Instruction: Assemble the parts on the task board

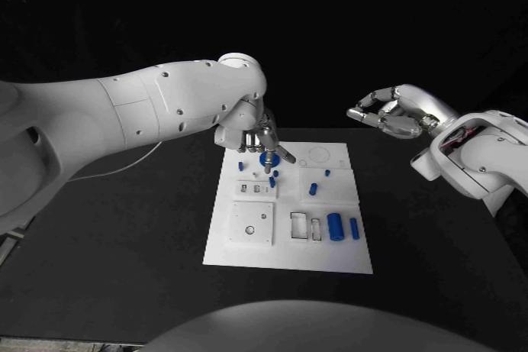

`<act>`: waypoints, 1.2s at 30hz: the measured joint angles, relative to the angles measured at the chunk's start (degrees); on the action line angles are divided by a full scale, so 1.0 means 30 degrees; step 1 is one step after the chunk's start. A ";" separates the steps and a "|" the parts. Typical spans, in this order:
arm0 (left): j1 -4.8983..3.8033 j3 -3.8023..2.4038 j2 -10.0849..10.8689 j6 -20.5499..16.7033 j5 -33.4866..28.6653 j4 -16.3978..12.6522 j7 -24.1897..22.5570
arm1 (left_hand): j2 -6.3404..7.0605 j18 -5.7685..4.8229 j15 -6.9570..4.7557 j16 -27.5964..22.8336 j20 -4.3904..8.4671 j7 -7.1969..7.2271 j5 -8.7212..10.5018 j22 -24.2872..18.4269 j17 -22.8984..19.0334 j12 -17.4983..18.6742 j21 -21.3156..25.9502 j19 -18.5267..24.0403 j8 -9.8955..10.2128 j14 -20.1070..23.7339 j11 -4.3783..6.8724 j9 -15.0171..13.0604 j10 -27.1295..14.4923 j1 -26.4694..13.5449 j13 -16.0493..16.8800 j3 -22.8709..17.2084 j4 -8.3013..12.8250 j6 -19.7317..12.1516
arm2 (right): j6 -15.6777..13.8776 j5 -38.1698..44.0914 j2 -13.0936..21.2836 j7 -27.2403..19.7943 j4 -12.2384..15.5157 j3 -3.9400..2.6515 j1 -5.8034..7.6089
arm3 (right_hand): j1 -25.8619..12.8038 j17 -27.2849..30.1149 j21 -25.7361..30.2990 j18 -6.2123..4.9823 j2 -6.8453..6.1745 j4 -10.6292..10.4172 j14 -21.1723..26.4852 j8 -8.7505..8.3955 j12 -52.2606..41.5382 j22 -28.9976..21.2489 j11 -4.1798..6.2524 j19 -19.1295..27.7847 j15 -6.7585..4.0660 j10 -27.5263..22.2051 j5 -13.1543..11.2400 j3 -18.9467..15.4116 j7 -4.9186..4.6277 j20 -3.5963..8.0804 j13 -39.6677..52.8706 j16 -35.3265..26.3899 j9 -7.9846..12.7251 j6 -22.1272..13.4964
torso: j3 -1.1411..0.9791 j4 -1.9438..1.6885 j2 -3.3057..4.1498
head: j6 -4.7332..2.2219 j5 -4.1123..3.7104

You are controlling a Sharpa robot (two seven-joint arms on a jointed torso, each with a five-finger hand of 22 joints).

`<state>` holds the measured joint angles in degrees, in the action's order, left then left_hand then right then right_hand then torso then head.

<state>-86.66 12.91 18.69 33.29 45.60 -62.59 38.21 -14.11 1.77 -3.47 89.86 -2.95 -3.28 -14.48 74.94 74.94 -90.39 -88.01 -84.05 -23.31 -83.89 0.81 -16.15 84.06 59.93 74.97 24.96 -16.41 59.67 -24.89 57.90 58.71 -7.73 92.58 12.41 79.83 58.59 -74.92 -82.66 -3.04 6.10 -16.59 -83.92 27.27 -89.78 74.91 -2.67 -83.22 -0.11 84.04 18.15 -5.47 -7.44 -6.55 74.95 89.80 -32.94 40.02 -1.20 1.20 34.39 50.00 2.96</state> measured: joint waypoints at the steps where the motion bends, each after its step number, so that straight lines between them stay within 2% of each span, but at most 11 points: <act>1: 0.0020 -0.0002 -0.0129 0.0257 0.0047 0.0187 0.0057 | -0.0030 0.0000 0.0065 0.0000 0.0000 -0.0088 0.0080 0.0000 0.0000 -0.0002 0.0000 0.0000 0.0253 -0.0066 -0.0084 0.0030 -0.0028 0.0030 0.0002 0.0000 0.0000 -0.0088 | 0.0028 -0.0017 -0.0030 0.0036 -0.0029 0.0001 0.0002 | 0.0007 0.0000 0.0001 -0.0001 -0.0007 0.0016 0.0000 0.0086 0.0000 0.0000 0.0000 0.0001 0.0000 0.0000 0.0000 -0.0076 0.0041 0.0000 0.0000 0.0000 -0.0062 -0.0044 | -0.0004 0.0002 -0.0004 | 0.0000 0.0027; 4: 0.0134 -0.0002 -0.0489 0.0909 0.0179 0.0753 0.0217 | -0.0065 -0.0001 0.0134 0.0000 -0.0117 -0.0167 0.0170 -0.0001 -0.0001 0.0063 0.0000 0.0031 0.0657 0.0003 -0.0108 0.0062 -0.0030 0.0081 0.0021 -0.0063 0.0063 -0.0168 | 0.0137 -0.0062 -0.0168 0.0142 -0.0136 0.0012 0.0017 | 0.0371 0.0001 0.0001 -0.0002 -0.0052 -0.0008 0.0000 0.0222 0.0000 -0.0001 0.0000 0.0074 0.0000 0.0000 0.0000 -0.0100 0.0067 -0.0073 0.0000 0.0000 -0.0181 -0.0071 | -0.0033 0.0013 -0.0020 | 0.0000 0.0104; 7: 0.0299 0.0001 -0.0817 0.1325 0.0275 0.1211 0.0324 | -0.0095 0.0002 0.0252 0.0000 -0.0184 -0.0340 0.0170 -0.0002 -0.0002 0.0066 0.0089 0.0049 0.1191 -0.0021 -0.0303 0.0153 -0.0040 0.0346 0.0040 -0.0232 0.0186 -0.0342 | 0.0254 -0.0095 -0.0295 0.0244 -0.0226 0.0038 0.0018 | 0.0459 0.0001 0.0001 -0.0002 -0.0106 0.0045 0.0000 0.0222 0.0000 -0.0001 0.0000 0.0074 0.0000 0.0000 0.0000 -0.0152 0.0007 -0.0073 -0.0001 0.0000 -0.0216 -0.0130 | -0.0046 0.0015 -0.0038 | 0.0000 0.0128; 9: 0.0465 0.0004 -0.0991 0.1505 0.0325 0.1493 0.0372 | -0.0106 0.0001 0.0314 0.0000 -0.0276 -0.0340 -0.0176 -0.0002 -0.0002 0.0065 0.0089 0.0004 0.1492 -0.0033 -0.0305 0.0172 -0.0042 0.0509 0.0040 -0.0427 0.0155 -0.0342 | 0.0336 -0.0111 -0.0357 0.0307 -0.0270 0.0047 0.0017 | 0.0536 0.0002 0.0002 -0.0003 -0.0030 0.0045 0.0000 0.0226 0.0000 -0.0002 0.0000 0.0074 0.0000 0.0000 0.0000 -0.0152 0.0008 -0.0073 -0.0001 0.0000 -0.0242 -0.0129 | -0.0046 0.0011 -0.0057 | 0.0000 0.0130; 12: 0.0711 0.0006 -0.1197 0.1641 0.0386 0.1923 0.0417 | -0.0122 0.0001 0.0341 0.0000 -0.0276 -0.0466 -0.0330 -0.0003 -0.0003 0.0065 0.0089 0.0004 0.1525 -0.0060 -0.0306 0.0146 -0.0043 0.0525 0.0030 -0.0507 0.0076 -0.0181 | 0.0433 -0.0126 -0.0429 0.0382 -0.0338 0.0054 0.0017 | 0.0658 0.0002 0.0097 -0.0002 0.0045 -0.0006 -0.0021 0.0369 0.0000 -0.0002 0.0000 0.0092 0.0020 0.0000 0.0063 -0.0204 0.0030 -0.0091 -0.0002 0.0000 -0.0306 -0.0151 | -0.0044 0.0002 -0.0086 | 0.0000 0.0117; 13: 0.0789 0.0006 -0.1255 0.1669 0.0417 0.2046 0.0430 | -0.0122 0.0001 0.0341 -0.0001 -0.0276 -0.0433 -0.0330 -0.0003 -0.0003 0.0065 0.0089 0.0004 0.1524 -0.0059 -0.0306 0.0124 -0.0043 0.0525 0.0027 -0.0506 0.0076 -0.0091 | 0.0464 -0.0130 -0.0444 0.0404 -0.0351 0.0057 0.0017 | 0.0751 0.0002 0.0097 -0.0001 -0.0027 -0.0006 -0.0067 0.0369 0.0000 -0.0002 0.0000 0.0143 0.0066 0.0000 0.0184 -0.0204 0.0042 -0.0142 -0.0002 0.0000 -0.0332 -0.0231 | -0.0035 0.0002 -0.0090 | 0.0000 0.0115; 15: 0.0972 0.0006 -0.1362 0.1699 0.0532 0.2294 0.0452 | -0.0122 0.0002 0.0341 0.0000 -0.0276 -0.0402 -0.0330 -0.0003 -0.0004 0.0065 0.0089 0.0005 0.1579 -0.0059 -0.0306 0.0100 -0.0043 0.0525 0.0026 -0.0507 0.0076 -0.0060 | 0.0538 -0.0135 -0.0468 0.0466 -0.0363 0.0066 0.0017 | 0.0893 0.0002 0.0097 -0.0001 0.0115 -0.0032 -0.0067 0.0490 0.0000 -0.0002 0.0000 0.0143 0.0066 0.0001 0.0502 -0.0291 0.0015 -0.0142 -0.0002 0.0000 -0.0410 -0.0257 | -0.0026 0.0004 -0.0097 | 0.0000 0.0119; 21: 0.1297 -0.0004 -0.1545 0.1625 0.0870 0.2920 0.0492 | 0.0054 0.0003 0.0477 0.0000 -0.0413 -0.0680 -0.0970 -0.0004 -0.0004 0.0065 0.0089 0.0006 0.2383 -0.0061 -0.0480 0.0101 -0.0001 0.0702 0.0021 -0.0751 0.0215 -0.0340 | 0.0742 -0.0143 -0.0532 0.0633 -0.0449 0.0081 0.0017 | 0.1148 0.0003 0.0169 -0.0001 0.0211 -0.0028 -0.0068 0.0530 0.0000 -0.0003 0.0001 0.0224 0.0066 0.0001 0.0898 -0.0340 0.0026 -0.0076 -0.0004 0.0000 -0.0509 -0.0382 | -0.0016 0.0002 -0.0126 | 0.0000 0.0167; 28: 0.1579 -0.0060 -0.1710 0.1191 0.1124 0.3402 0.0523 | 0.0127 0.0000 0.0477 -0.0001 -0.0480 -0.0678 -0.1213 -0.0005 -0.0006 0.0065 0.0160 0.0073 0.2486 -0.0061 -0.0574 0.0055 -0.0039 0.0778 -0.0001 -0.0926 0.0283 -0.0339 | 0.0980 -0.0151 -0.0685 0.0796 -0.0617 0.0094 0.0017 | 0.1311 0.0004 0.0169 -0.0001 0.0199 -0.0028 -0.0067 0.0665 0.0000 -0.0004 0.0001 0.0285 0.0066 0.0001 0.0978 -0.0340 0.0026 -0.0138 -0.0005 0.0000 -0.0539 -0.0382 | -0.0004 -0.0004 -0.0161 | 0.0000 0.0207; 36: 0.2101 -0.0175 -0.2083 0.0312 0.1256 0.3944 0.0540 | 0.0126 0.0003 0.0542 -0.0001 -0.0548 -0.0676 -0.1332 -0.0006 -0.0008 0.0064 0.0270 0.0005 0.2684 0.0005 -0.0576 -0.0039 -0.0041 0.1034 0.0012 -0.1131 0.0381 -0.0340 | 0.1231 -0.0166 -0.0766 0.0882 -0.0653 0.0100 0.0017 | 0.1412 0.0005 0.0265 -0.0002 0.0299 -0.0031 -0.0068 0.0665 0.0000 0.0011 0.0001 0.0285 0.0066 0.0001 0.1357 -0.0442 0.0026 -0.0138 -0.0007 0.0000 -0.0624 -0.0381 | 0.0000 -0.0005 -0.0179 | 0.0000 0.0148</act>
<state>-80.35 12.39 12.44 34.22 49.37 -50.75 39.83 -13.73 1.77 -1.84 89.86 -4.59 -5.31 -18.47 74.92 74.92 -90.20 -87.20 -84.03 -15.26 -83.87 -0.92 -16.26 83.94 63.03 75.01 21.57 -15.27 58.65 -21.19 57.40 56.41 -5.09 90.62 12.71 79.88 62.83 -74.91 -81.87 -3.04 6.99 -16.69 -84.12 29.26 -89.78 74.95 -2.66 -82.37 0.09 84.04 22.22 -6.80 -7.36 -6.97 74.93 89.80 -34.81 38.88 -1.20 1.18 33.85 50.00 3.40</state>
